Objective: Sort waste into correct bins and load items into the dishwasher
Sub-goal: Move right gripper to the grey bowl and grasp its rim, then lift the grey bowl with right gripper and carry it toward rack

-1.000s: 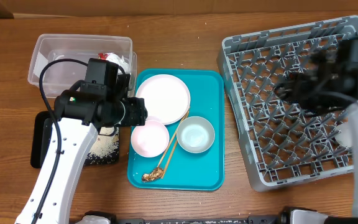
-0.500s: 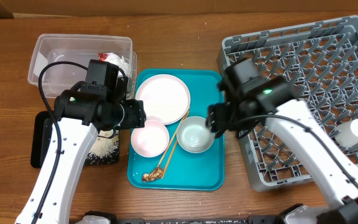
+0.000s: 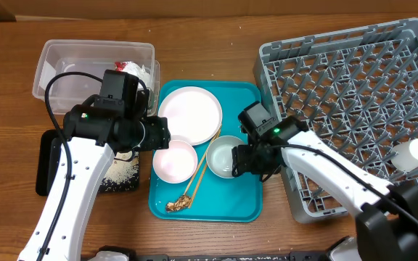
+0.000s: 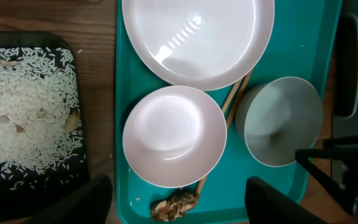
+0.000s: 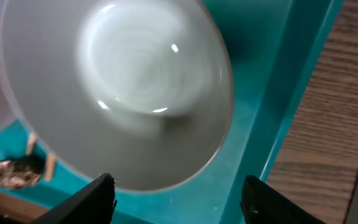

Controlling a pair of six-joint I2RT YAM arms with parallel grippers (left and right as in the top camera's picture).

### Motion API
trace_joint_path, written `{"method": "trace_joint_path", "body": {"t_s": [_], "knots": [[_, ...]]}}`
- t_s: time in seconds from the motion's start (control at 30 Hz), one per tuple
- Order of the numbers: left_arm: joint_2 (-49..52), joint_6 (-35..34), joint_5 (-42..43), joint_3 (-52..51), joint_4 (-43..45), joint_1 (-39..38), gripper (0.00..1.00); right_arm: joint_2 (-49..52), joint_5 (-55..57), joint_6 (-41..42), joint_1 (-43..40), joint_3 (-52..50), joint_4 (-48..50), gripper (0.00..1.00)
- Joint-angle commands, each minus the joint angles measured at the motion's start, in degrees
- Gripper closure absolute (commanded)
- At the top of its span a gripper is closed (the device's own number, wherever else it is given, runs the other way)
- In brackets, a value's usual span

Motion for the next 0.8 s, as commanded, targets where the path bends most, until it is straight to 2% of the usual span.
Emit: {"method": "trace_joint_path", "body": {"t_s": [0.0,0.1,0.3,0.4,0.53,0.7,0.77], "knots": [[0.1,-0.8,-0.7,0.5,0.0,0.1,0.30,1.7,1.0,2.5,0.1,-1.4,1.1,0.38],[0.1,-0.8,-0.7,0.5,0.1,0.1,0.30,3.3,1.4,2.8,0.1,-1.4,2.1,0.52],[0.1,-0.8,-0.7,0.5,0.1,0.1,0.29,3.6,1.7,4.3,-0.2,-1.0,2.9,0.91],[0.1,-0.7,-0.7,0.5,0.0,0.1,0.28,3.5,1.7,4.2,-0.9,0.8,1.7,0.96],[0.1,-0.8,-0.7,0.5,0.0,0.1,0.28,2.0,5.9,4.2,-1.7,5.6,-2.9,0.96],[0.1,-0.8,-0.7,0.5,0.0,0.1,0.28,-3.6,18.8,4.0,-4.5,17.9,-13.3,0.96],[0.1,-0.8,-0.7,0.5,0.0,0.1,0.28,-6.9,28.2,4.0,-7.4,22.7,-15.6,0.96]]}}
